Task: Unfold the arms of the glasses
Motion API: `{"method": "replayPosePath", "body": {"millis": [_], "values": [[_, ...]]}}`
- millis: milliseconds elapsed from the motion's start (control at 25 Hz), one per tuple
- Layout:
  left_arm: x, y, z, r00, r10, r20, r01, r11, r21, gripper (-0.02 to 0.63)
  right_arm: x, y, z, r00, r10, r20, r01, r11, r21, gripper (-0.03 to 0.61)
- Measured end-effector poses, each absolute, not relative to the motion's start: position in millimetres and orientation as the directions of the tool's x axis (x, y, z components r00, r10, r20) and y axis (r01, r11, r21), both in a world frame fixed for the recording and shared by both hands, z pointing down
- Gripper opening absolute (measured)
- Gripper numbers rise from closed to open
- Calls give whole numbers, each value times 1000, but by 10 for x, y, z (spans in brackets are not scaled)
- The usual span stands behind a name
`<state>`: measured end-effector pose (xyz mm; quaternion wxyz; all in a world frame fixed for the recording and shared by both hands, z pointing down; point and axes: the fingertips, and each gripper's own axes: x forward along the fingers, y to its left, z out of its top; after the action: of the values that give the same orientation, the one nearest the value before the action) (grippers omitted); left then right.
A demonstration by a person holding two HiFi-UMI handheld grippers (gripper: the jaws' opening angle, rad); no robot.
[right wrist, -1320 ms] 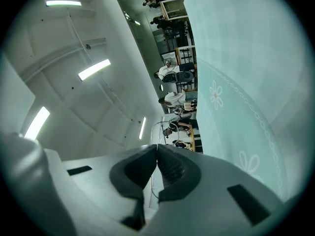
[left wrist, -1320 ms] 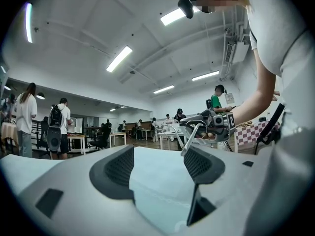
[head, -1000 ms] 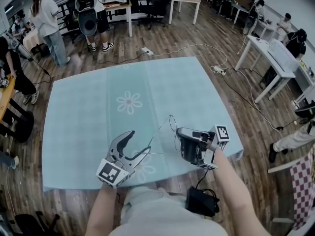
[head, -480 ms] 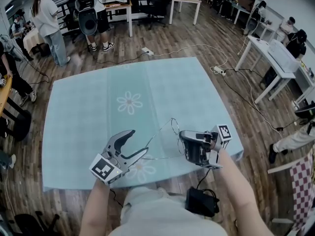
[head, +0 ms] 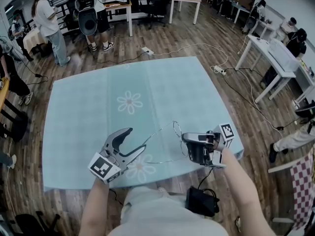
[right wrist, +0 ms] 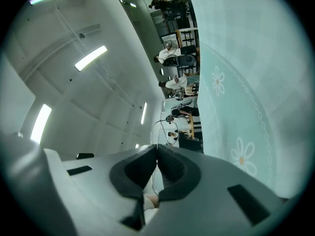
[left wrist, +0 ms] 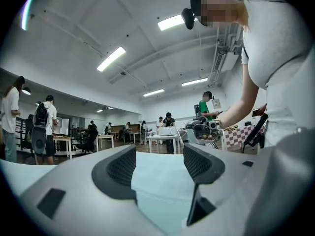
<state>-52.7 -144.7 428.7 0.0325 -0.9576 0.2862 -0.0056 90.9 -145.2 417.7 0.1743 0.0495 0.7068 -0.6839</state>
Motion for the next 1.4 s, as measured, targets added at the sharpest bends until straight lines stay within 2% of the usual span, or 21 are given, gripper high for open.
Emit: {"method": "replayPosePath", "body": {"millis": [240, 720, 1400], "values": [[-608, -1561, 4257, 802, -597, -2, -595, -800, -81, 308, 857, -1361, 4262, -963, -117, -243, 235, 78, -969, 11], [-598, -1753, 4293, 786, -618, 1, -616, -783, -81, 308, 755, -1343, 4350, -968, -101, -229, 221, 81, -972, 11], [-548, -1714, 4192, 790, -613, -4, -611, -787, -79, 308, 829, -1631, 4358, -941, -247, -231, 209, 114, -971, 11]]}}
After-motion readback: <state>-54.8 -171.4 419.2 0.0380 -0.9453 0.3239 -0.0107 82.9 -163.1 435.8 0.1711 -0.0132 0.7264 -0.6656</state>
